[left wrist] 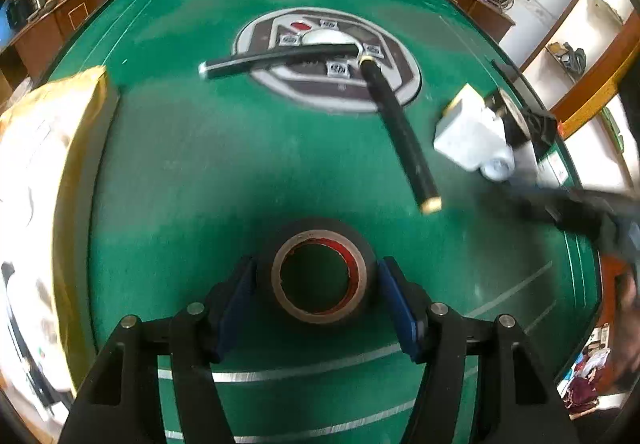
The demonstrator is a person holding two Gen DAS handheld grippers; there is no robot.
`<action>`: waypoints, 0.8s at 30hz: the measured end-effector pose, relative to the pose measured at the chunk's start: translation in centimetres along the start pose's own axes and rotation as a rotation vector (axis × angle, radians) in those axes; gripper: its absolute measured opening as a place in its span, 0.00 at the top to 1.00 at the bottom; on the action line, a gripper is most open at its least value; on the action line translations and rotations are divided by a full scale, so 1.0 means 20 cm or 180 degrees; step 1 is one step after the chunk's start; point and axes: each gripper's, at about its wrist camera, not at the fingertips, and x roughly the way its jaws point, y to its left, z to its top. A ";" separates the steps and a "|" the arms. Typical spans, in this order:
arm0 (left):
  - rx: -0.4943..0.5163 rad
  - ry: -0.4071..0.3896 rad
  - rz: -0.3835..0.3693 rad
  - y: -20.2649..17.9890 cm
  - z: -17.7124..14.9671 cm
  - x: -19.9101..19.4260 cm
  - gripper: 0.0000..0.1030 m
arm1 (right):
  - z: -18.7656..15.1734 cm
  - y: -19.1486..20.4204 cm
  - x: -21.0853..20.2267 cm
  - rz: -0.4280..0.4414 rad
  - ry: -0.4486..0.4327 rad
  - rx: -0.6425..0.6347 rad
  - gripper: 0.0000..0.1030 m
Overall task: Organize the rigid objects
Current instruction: 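Grasp the black-and-red tape roll with the left gripper while the right gripper grasps a black marker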
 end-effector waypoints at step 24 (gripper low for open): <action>-0.0070 0.0031 0.0058 0.06 -0.10 -0.06 0.39 | 0.09 0.24 0.26 -0.0815 0.0275 -0.0855 0.84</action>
